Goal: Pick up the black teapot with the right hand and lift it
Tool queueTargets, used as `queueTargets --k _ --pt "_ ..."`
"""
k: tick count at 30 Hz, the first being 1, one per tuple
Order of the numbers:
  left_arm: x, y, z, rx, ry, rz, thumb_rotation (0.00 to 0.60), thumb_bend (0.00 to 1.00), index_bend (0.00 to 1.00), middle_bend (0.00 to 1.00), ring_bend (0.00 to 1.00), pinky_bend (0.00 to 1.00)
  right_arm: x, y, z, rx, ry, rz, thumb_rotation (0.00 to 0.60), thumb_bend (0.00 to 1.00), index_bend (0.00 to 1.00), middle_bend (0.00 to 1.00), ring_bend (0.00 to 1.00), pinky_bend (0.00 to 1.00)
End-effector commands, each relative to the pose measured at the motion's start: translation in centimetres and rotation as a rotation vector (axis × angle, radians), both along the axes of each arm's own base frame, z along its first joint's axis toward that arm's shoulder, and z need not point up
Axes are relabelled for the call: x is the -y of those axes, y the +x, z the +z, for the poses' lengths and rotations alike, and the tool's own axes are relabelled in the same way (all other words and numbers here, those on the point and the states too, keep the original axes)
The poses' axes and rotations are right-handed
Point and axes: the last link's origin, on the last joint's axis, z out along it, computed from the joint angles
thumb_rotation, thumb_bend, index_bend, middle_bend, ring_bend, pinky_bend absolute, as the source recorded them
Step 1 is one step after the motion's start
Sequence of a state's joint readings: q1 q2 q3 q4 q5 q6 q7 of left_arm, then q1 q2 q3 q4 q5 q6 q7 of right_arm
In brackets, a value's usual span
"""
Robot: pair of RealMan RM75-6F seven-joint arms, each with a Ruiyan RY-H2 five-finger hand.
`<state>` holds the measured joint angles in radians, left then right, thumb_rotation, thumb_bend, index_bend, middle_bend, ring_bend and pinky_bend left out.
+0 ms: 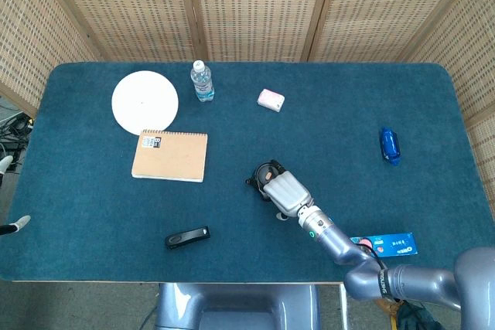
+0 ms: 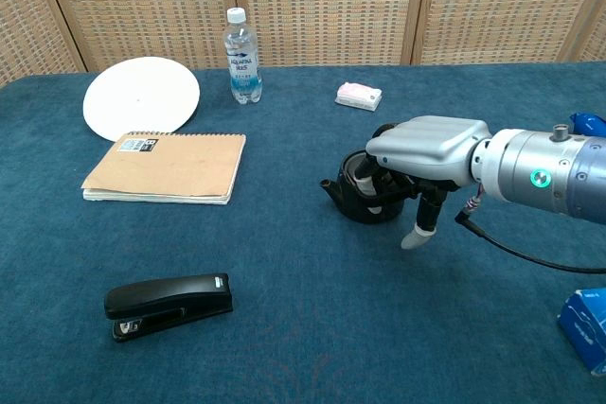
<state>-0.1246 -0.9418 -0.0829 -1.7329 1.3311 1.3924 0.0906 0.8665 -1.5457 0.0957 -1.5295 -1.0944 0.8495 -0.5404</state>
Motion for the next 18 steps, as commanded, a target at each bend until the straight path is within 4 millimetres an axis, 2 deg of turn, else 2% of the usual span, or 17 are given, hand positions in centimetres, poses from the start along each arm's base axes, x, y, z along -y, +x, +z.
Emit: queueTargets --k 1,10,12,18 --pt "0.00 -0.02 0.07 0.002 0.002 0.000 0.600 0.00 0.00 0.00 0.00 0.00 0.01 -0.07 -0.15 -0.015 0.006 0.004 0.600 0.00 0.55 0.58 0.61 0.00" --pt "0.01 -0.09 0.24 0.009 0.006 0.000 0.600 0.00 0.00 0.00 0.00 0.00 0.02 0.11 -0.49 -0.029 0.023 0.004 0.600 0.00 0.62 0.65 0.65 0.00" --pt "0.01 -0.09 0.25 0.009 0.006 0.000 0.600 0.00 0.00 0.00 0.00 0.00 0.10 0.20 -0.50 -0.024 0.022 0.001 0.600 0.00 0.66 0.68 0.68 0.00" --pt "0.02 -0.12 0.37 0.014 0.009 -0.001 0.600 0.00 0.00 0.00 0.00 0.00 0.57 0.58 -0.49 0.027 0.028 -0.032 0.600 0.00 0.88 0.81 0.73 0.00"
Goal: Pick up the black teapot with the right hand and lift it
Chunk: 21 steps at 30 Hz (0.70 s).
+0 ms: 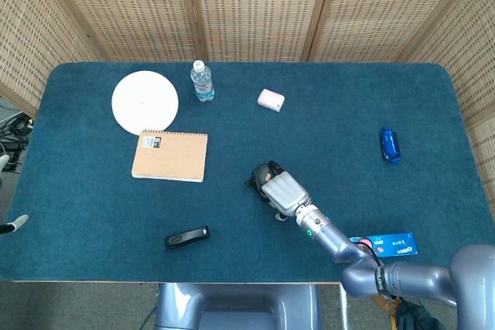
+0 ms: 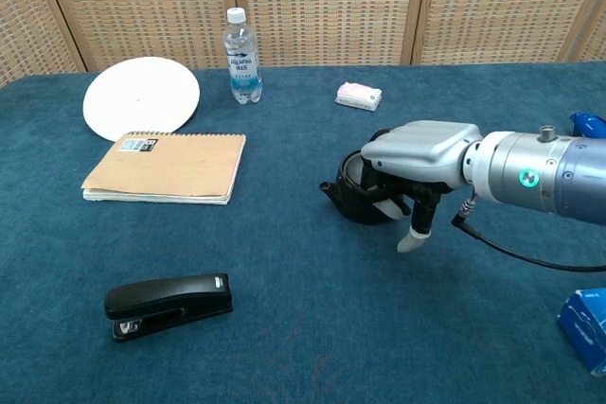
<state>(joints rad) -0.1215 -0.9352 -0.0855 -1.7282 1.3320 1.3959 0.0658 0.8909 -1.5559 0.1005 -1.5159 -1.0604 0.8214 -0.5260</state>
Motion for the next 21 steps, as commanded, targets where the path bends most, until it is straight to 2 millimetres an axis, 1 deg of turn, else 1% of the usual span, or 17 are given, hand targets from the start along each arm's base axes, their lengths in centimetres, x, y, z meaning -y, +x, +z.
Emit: queueTargets --k 1,3,5,15,21 --pt "0.0 0.0 0.0 0.001 0.000 0.000 0.600 0.00 0.00 0.00 0.00 0.00 0.3 0.2 0.0 0.029 0.003 -0.018 0.600 0.00 0.92 0.83 0.74 0.00" --pt "0.0 0.0 0.0 0.002 0.000 0.001 0.600 0.00 0.00 0.00 0.00 0.00 0.4 0.3 0.1 0.042 0.005 -0.024 0.600 0.00 0.98 0.85 0.75 0.00" --pt "0.0 0.0 0.0 0.002 -0.001 0.001 0.600 0.00 0.00 0.00 0.00 0.00 0.5 0.4 0.1 0.054 0.006 -0.031 0.600 0.00 1.00 0.87 0.76 0.00" --pt "0.0 -0.1 0.1 0.005 0.000 0.001 0.600 0.00 0.00 0.00 0.00 0.00 1.2 0.9 0.4 0.161 0.024 -0.131 0.600 0.00 1.00 0.90 0.78 0.00" --pt "0.0 -0.1 0.2 0.007 0.001 0.002 0.600 0.00 0.00 0.00 0.00 0.00 1.8 1.0 1.0 0.231 0.024 -0.207 0.600 0.00 1.00 0.95 0.81 0.00"
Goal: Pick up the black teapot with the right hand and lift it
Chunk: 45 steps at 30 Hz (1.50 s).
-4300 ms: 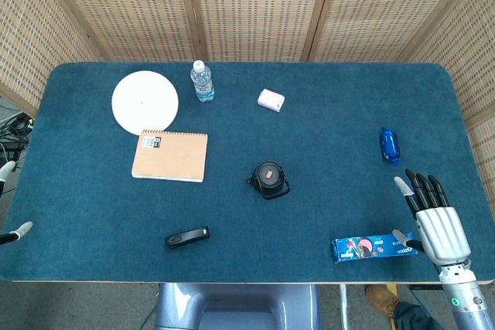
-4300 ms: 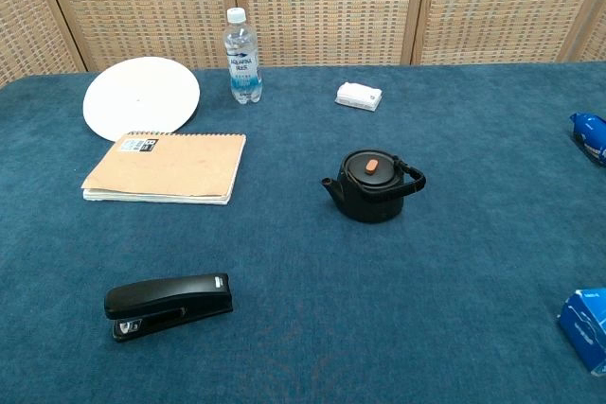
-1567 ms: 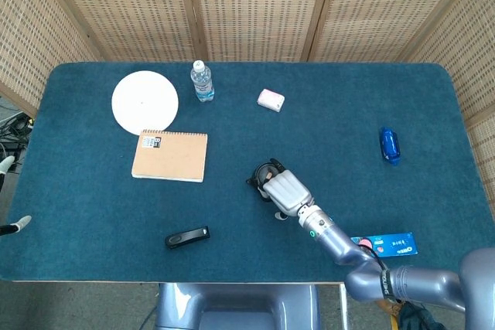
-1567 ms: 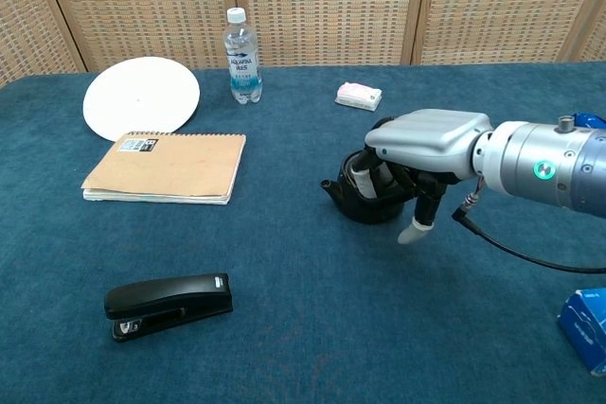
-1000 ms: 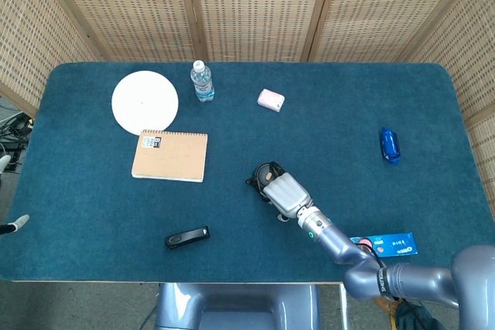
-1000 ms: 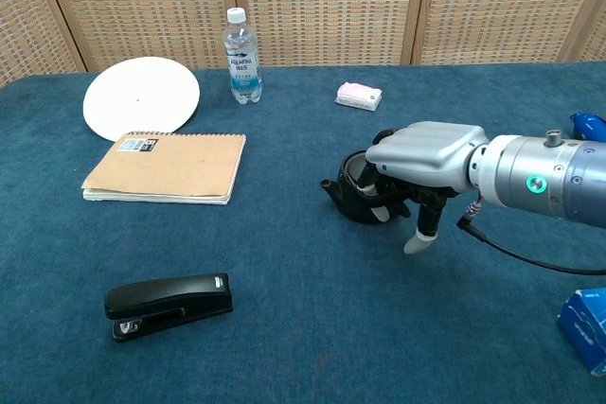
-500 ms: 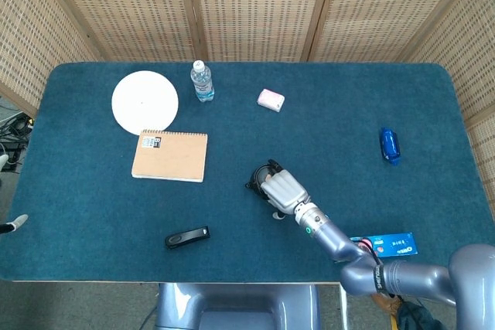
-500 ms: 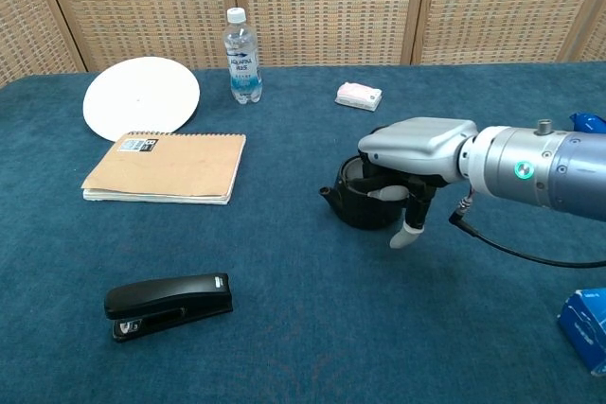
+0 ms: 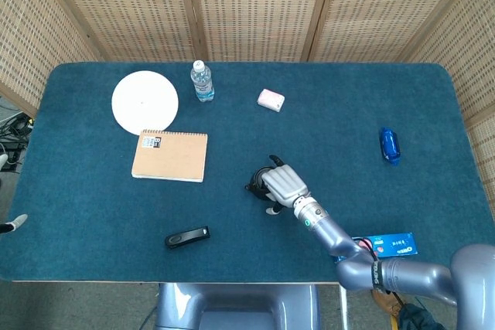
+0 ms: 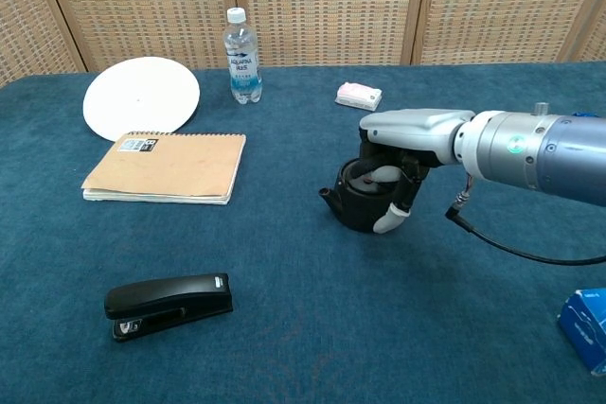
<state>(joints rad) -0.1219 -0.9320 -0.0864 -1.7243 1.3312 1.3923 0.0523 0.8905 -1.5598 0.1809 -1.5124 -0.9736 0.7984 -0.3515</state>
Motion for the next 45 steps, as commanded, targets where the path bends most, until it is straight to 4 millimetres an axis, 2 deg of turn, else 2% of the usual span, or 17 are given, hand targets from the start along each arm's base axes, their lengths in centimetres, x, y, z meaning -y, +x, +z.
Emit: queueTargets --k 1,6,10,17,22,32,34,36,38,40,43,45 --pt "0.0 0.0 0.0 0.000 0.000 0.001 0.600 0.00 0.00 0.00 0.00 0.00 0.4 0.2 0.5 0.035 -0.009 -0.029 0.600 0.00 1.00 0.96 0.81 0.00" --pt "0.0 0.0 0.0 0.001 -0.001 0.000 0.600 0.00 0.00 0.00 0.00 0.00 0.6 0.3 1.1 0.053 -0.033 -0.045 0.589 0.00 1.00 1.00 0.82 0.00" --pt "0.0 0.0 0.0 0.002 -0.001 0.000 0.600 0.00 0.00 0.00 0.00 0.00 1.0 0.7 1.7 0.079 -0.101 -0.068 0.527 0.00 1.00 1.00 0.82 0.00" --pt "0.0 0.0 0.0 0.002 -0.002 -0.001 0.600 0.00 0.00 0.00 0.00 0.00 1.1 1.3 2.4 0.076 -0.181 -0.111 0.462 0.00 1.00 1.00 0.88 0.00" --pt "0.0 0.1 -0.1 0.004 -0.004 -0.002 0.600 0.00 0.00 0.00 0.00 0.00 0.5 1.9 2.9 0.054 -0.190 -0.181 0.462 0.00 1.00 1.00 0.92 0.00" --pt "0.1 0.2 -0.3 0.008 -0.007 -0.006 0.600 0.00 0.00 0.00 0.00 0.00 -0.5 3.9 4.1 0.176 -0.186 -0.197 0.411 0.00 1.00 1.00 0.95 0.00" --pt "0.1 0.3 -0.3 0.008 -0.007 -0.009 0.600 0.00 0.00 0.00 0.00 0.00 -0.6 4.2 4.2 0.201 -0.207 -0.189 0.395 0.01 1.00 1.00 0.97 0.04" --pt "0.2 0.3 -0.2 0.009 -0.004 -0.010 0.600 0.00 0.00 0.00 0.00 0.00 -0.7 4.5 4.2 0.222 -0.222 -0.174 0.391 0.08 1.00 1.00 0.98 0.14" --pt "0.2 0.3 -0.2 0.010 -0.003 -0.010 0.600 0.00 0.00 0.00 0.00 0.00 -0.7 4.5 4.2 0.229 -0.235 -0.165 0.389 0.23 1.00 1.00 0.98 0.30" --pt "0.1 0.3 -0.2 0.011 -0.002 -0.010 0.600 0.00 0.00 0.00 0.00 0.00 -0.8 4.4 4.1 0.234 -0.234 -0.166 0.399 0.34 1.00 1.00 0.99 0.39" --pt "0.1 0.3 -0.1 0.012 -0.002 -0.010 0.600 0.00 0.00 0.00 0.00 0.00 -0.7 4.5 4.1 0.243 -0.238 -0.169 0.400 0.44 1.00 1.00 0.99 0.45" --pt "0.2 0.3 -0.1 0.012 -0.001 -0.011 0.600 0.00 0.00 0.00 0.00 0.00 -0.7 4.4 4.2 0.245 -0.242 -0.170 0.396 0.46 1.00 1.00 0.99 0.45"
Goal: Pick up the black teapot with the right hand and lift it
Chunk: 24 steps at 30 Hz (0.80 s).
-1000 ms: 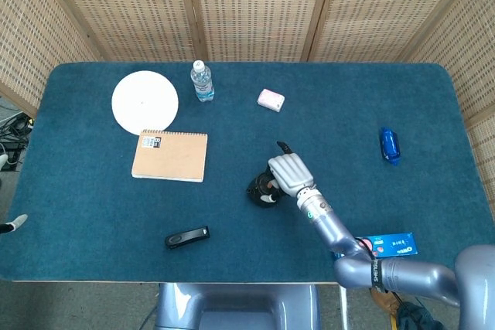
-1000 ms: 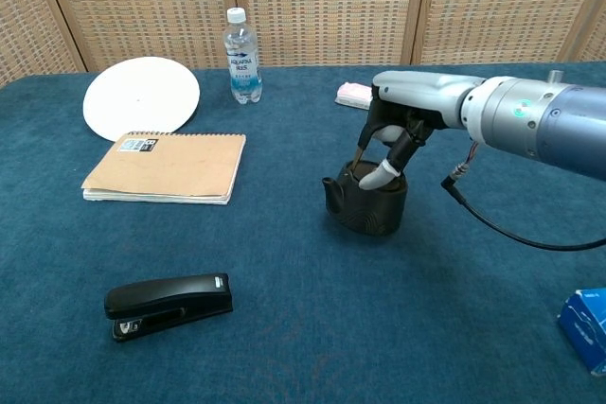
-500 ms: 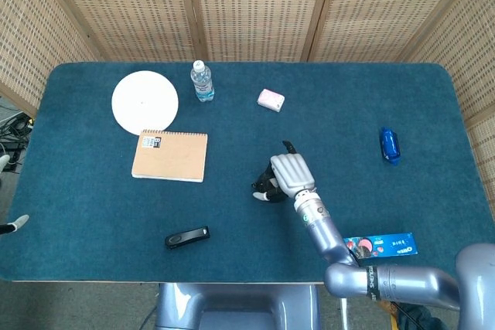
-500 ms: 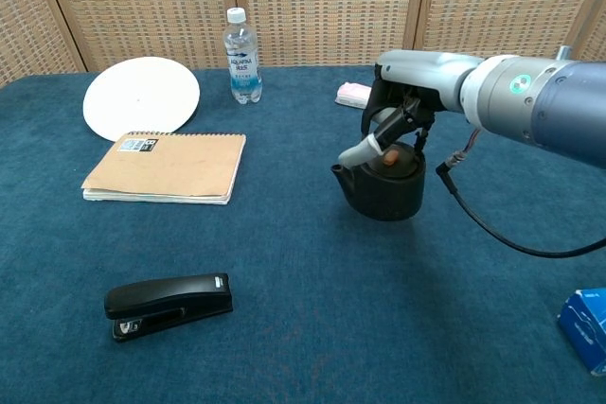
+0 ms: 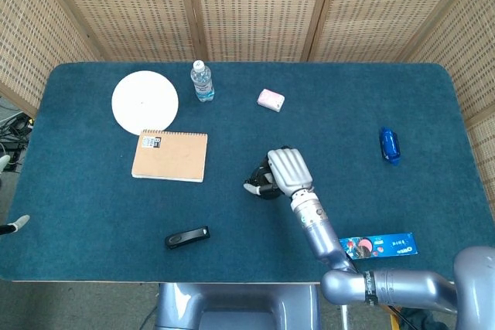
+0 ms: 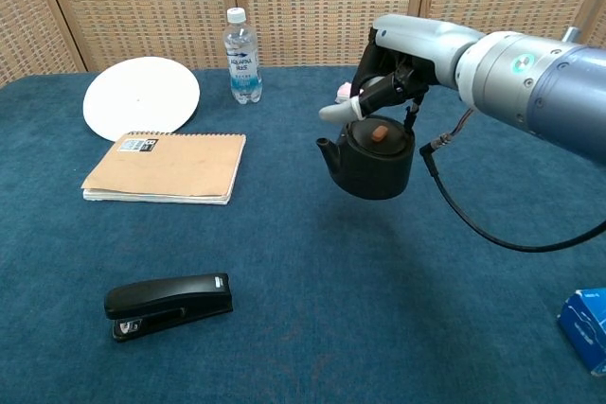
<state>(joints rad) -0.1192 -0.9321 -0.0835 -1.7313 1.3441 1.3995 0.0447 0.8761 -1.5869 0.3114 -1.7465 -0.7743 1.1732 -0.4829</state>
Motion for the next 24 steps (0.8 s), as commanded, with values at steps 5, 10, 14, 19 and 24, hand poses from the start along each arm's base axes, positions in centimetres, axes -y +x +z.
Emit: queueTargets --k 5,10,14,19,24 --pt "0.02 -0.01 0.05 0.001 0.002 0.000 0.600 0.00 0.00 0.00 0.00 0.00 0.08 -0.03 0.08 -0.002 -0.006 -0.003 0.403 0.65 1.00 1.00 0.99 0.45" --pt "0.04 0.02 0.05 0.000 0.001 -0.002 0.600 0.00 0.00 0.00 0.00 0.00 -0.01 -0.16 0.10 -0.014 -0.014 -0.003 0.427 0.87 1.00 1.00 0.99 0.54" --pt "0.05 0.05 0.04 -0.001 0.002 -0.003 0.600 0.00 0.00 0.00 0.00 0.00 -0.07 -0.23 0.11 -0.004 -0.021 -0.001 0.457 0.90 1.00 1.00 0.99 0.66" --pt "0.04 0.06 0.01 -0.002 0.001 -0.003 0.600 0.00 0.00 0.00 0.00 0.00 -0.10 -0.26 0.15 -0.004 -0.040 0.032 0.469 0.91 1.00 1.00 0.99 0.84" --pt "0.05 0.07 0.00 -0.003 0.002 -0.003 0.600 0.00 0.00 0.00 0.00 0.00 -0.11 -0.35 0.12 -0.023 -0.049 0.059 0.477 0.91 1.00 1.00 0.99 0.95"
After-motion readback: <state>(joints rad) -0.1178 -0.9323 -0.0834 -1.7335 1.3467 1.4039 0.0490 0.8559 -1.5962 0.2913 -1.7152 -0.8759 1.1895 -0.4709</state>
